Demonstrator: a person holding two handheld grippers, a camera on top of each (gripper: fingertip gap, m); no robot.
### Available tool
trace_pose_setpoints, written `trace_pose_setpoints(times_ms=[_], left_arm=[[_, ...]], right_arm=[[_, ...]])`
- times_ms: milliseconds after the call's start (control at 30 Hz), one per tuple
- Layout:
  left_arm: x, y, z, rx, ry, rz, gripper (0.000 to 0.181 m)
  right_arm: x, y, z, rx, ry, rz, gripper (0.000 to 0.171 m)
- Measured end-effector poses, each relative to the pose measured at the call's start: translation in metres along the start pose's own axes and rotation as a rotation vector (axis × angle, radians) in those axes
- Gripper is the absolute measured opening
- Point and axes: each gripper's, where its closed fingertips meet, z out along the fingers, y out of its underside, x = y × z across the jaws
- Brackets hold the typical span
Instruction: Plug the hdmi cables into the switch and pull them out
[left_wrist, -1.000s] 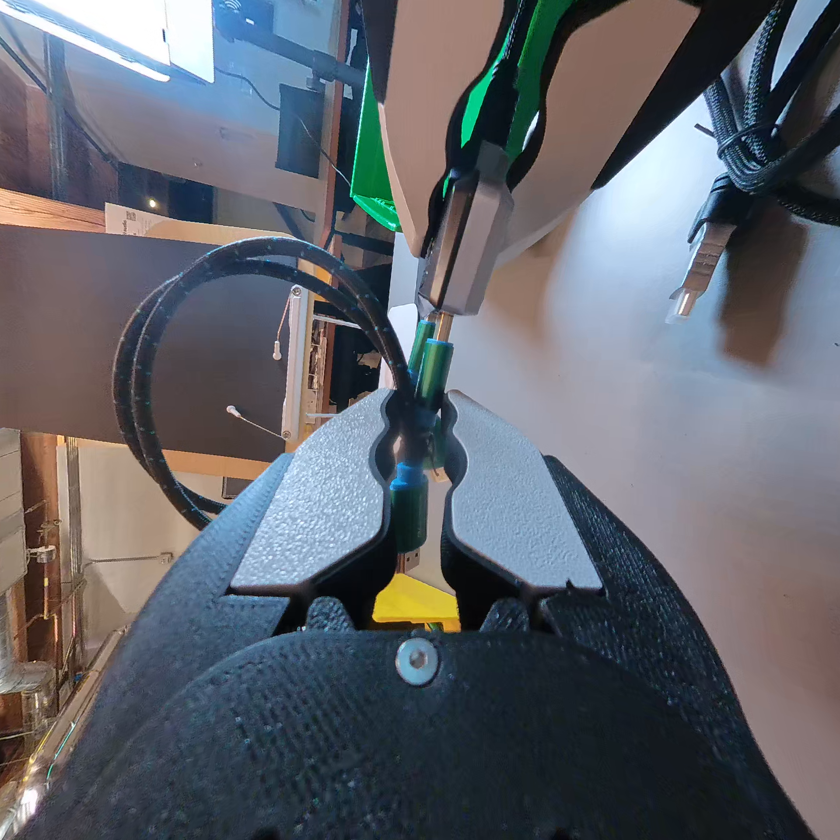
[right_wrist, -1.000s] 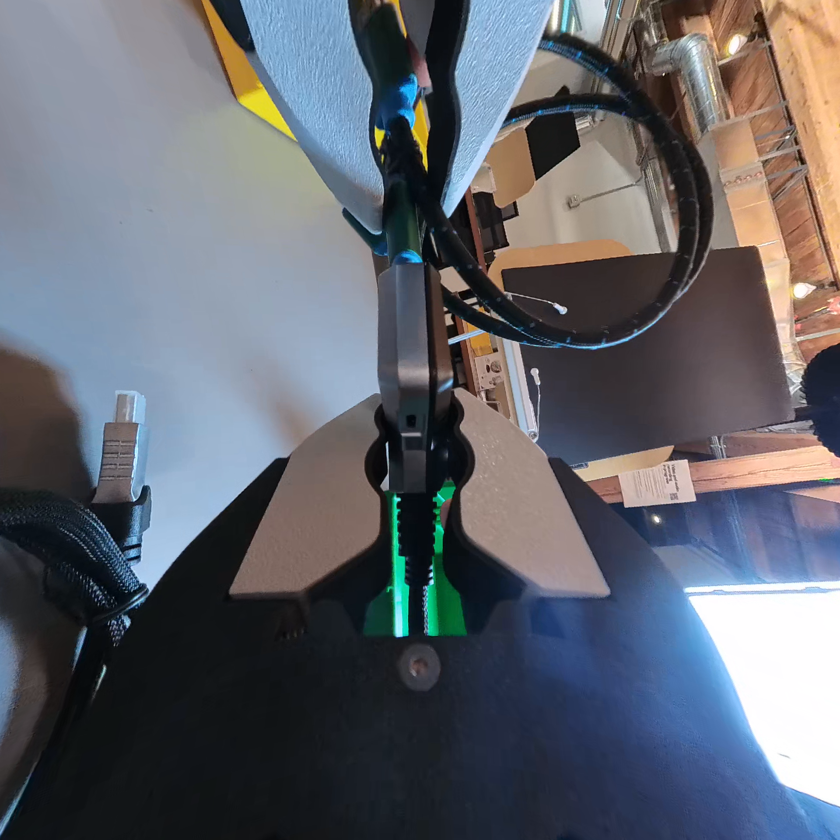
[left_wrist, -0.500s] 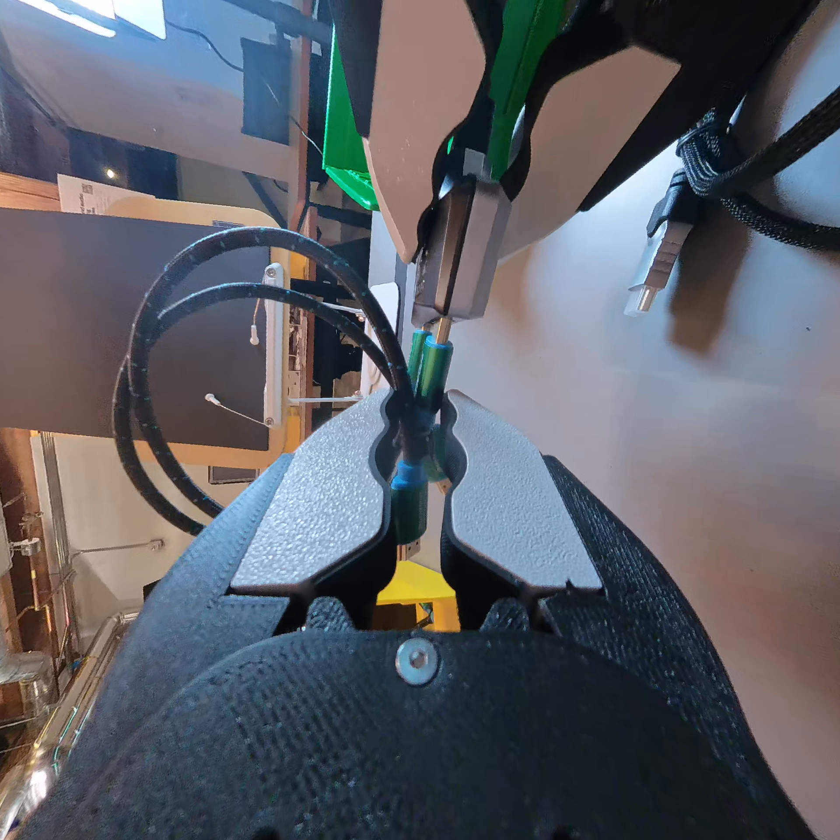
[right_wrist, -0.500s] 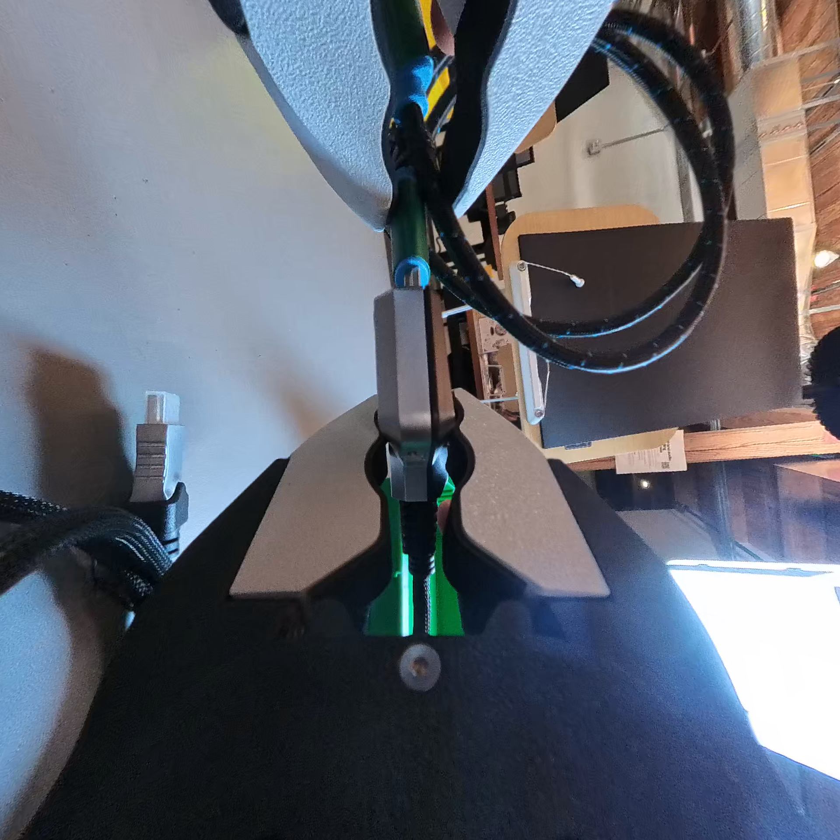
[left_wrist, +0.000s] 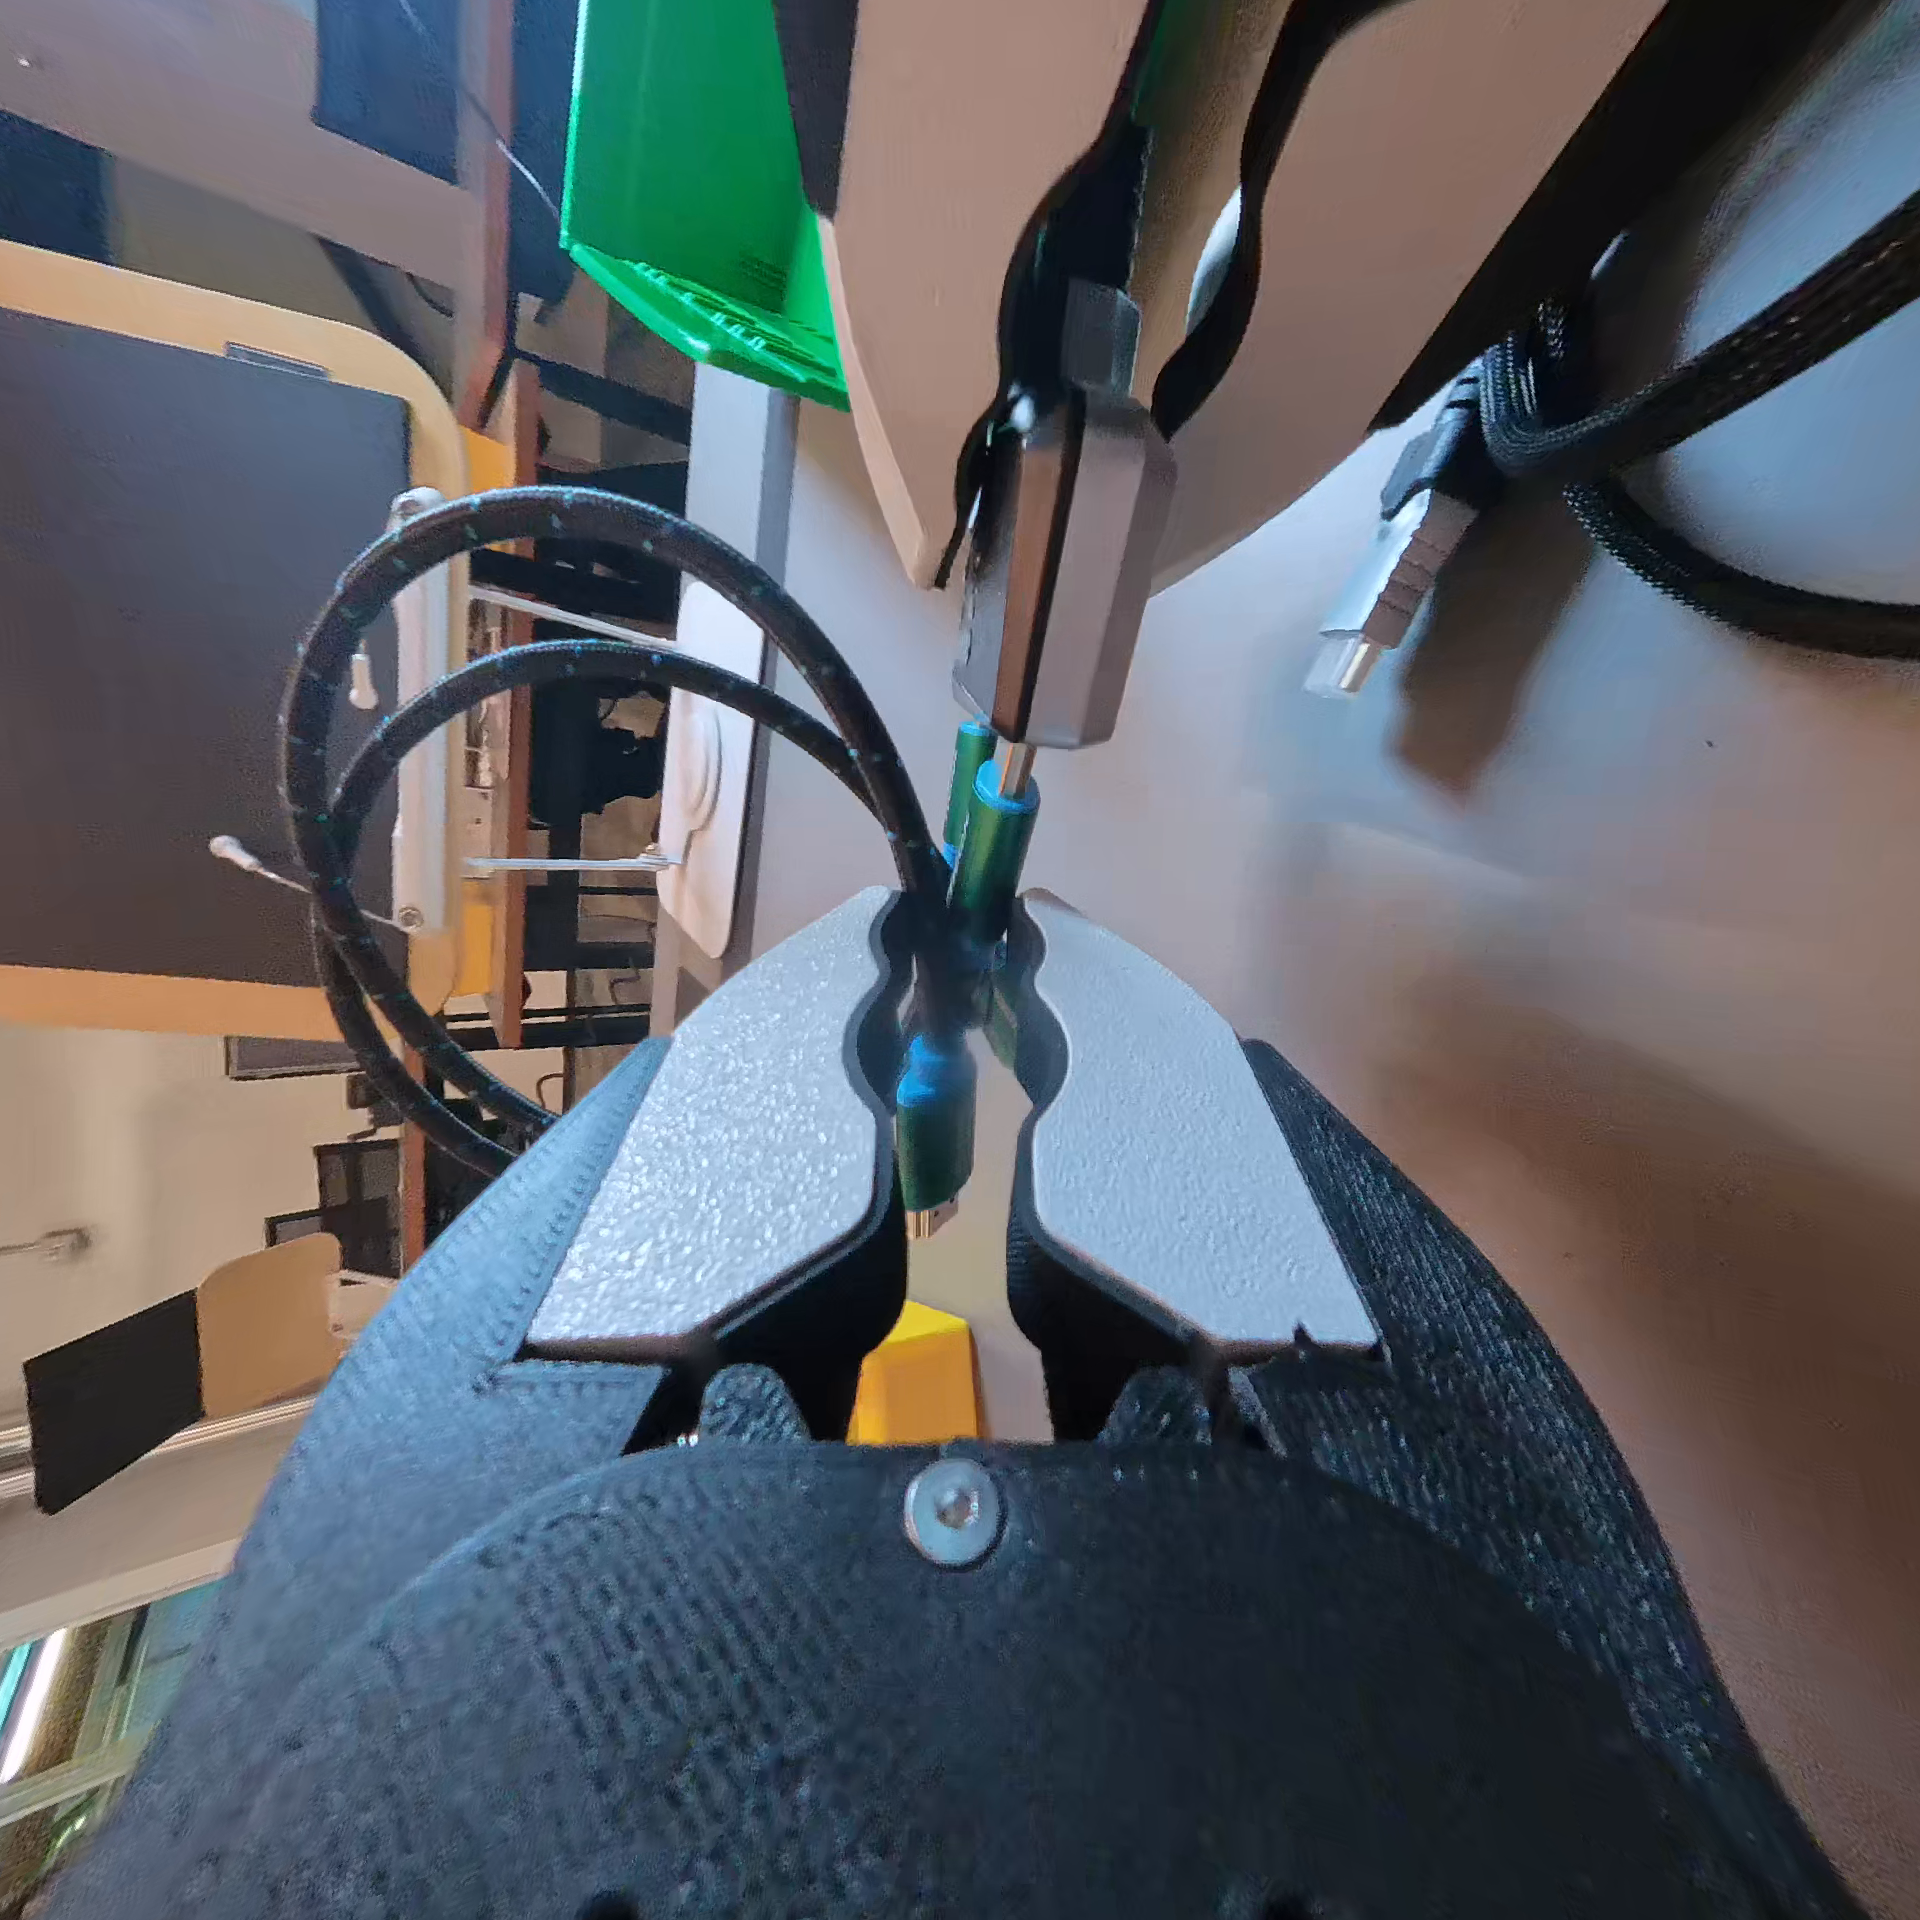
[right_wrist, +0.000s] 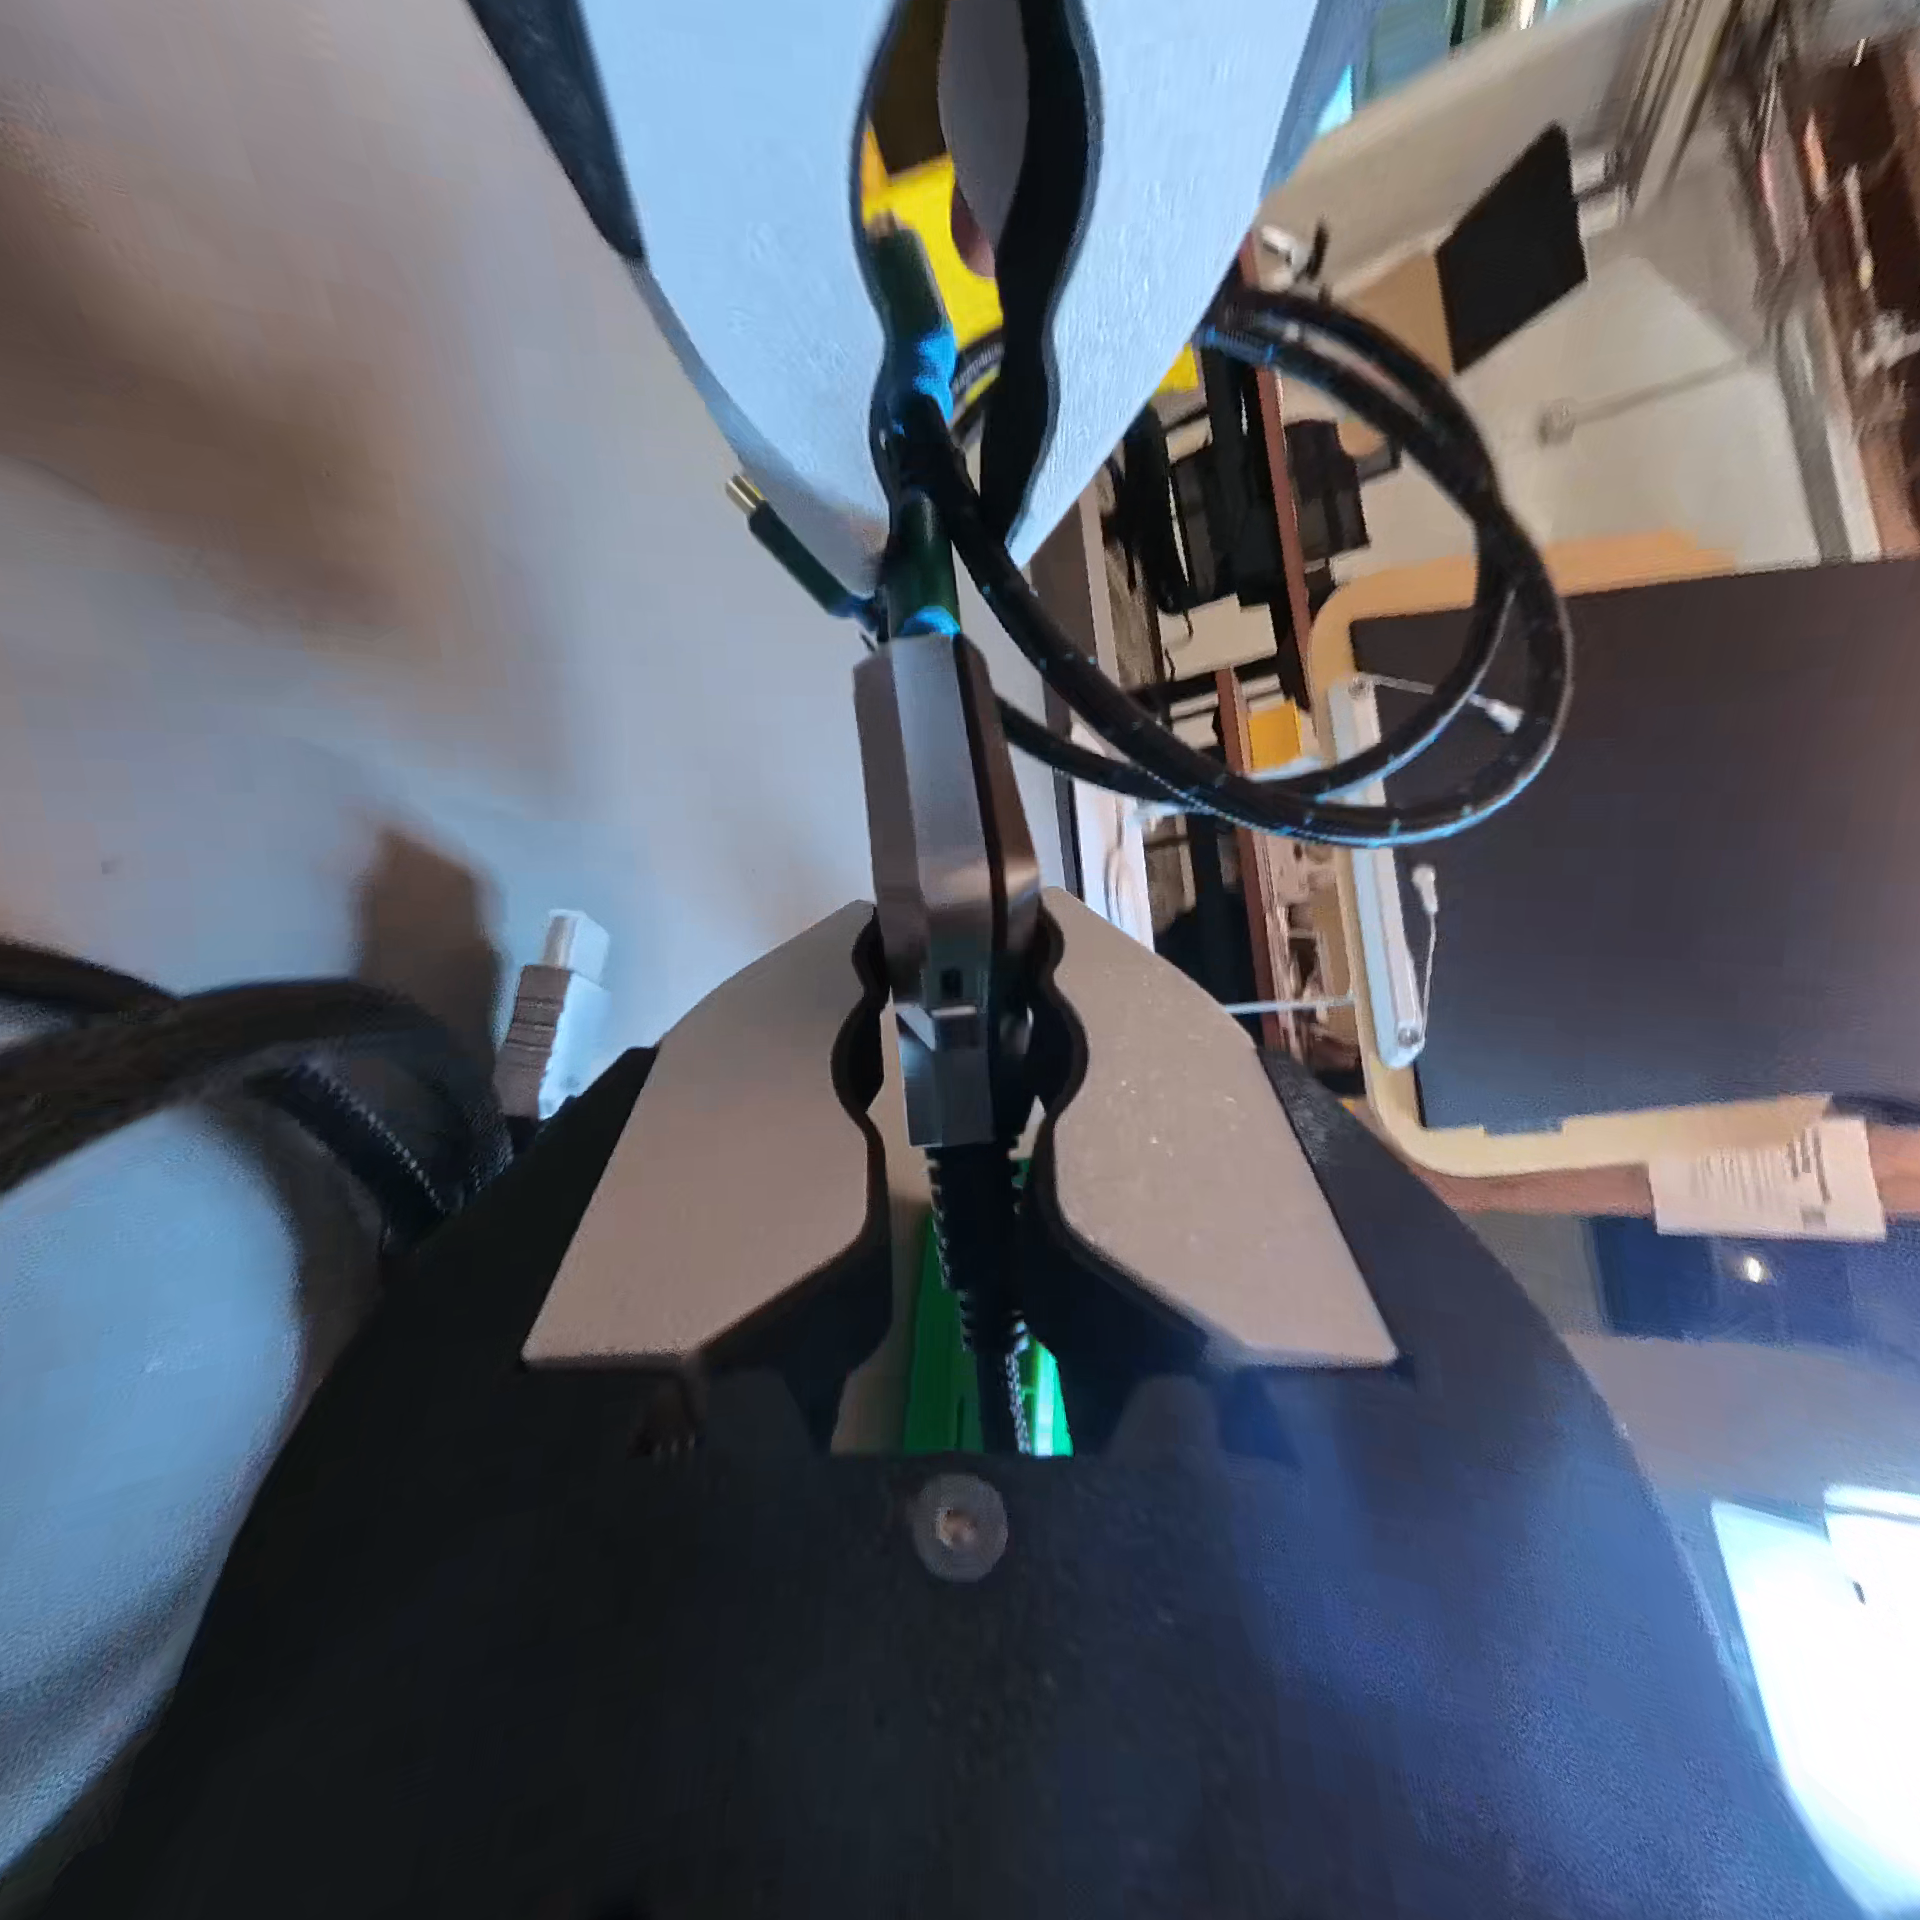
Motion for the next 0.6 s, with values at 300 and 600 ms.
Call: trace_pose_setpoints(times_ms=[300, 600], left_arm=[[0.005, 0.008, 0.005, -0.069, 0.012, -0.009, 0.018], [0.007, 0.013, 0.004, -0.085, 0.032, -0.069, 0.018]], right_arm=[[-0.004, -0.015, -0.004, -0.014, 0.045, -0.14, 0.023], [-0.01, -0.014, 0.005, -0.131, 0.043, -0.036, 0.02]])
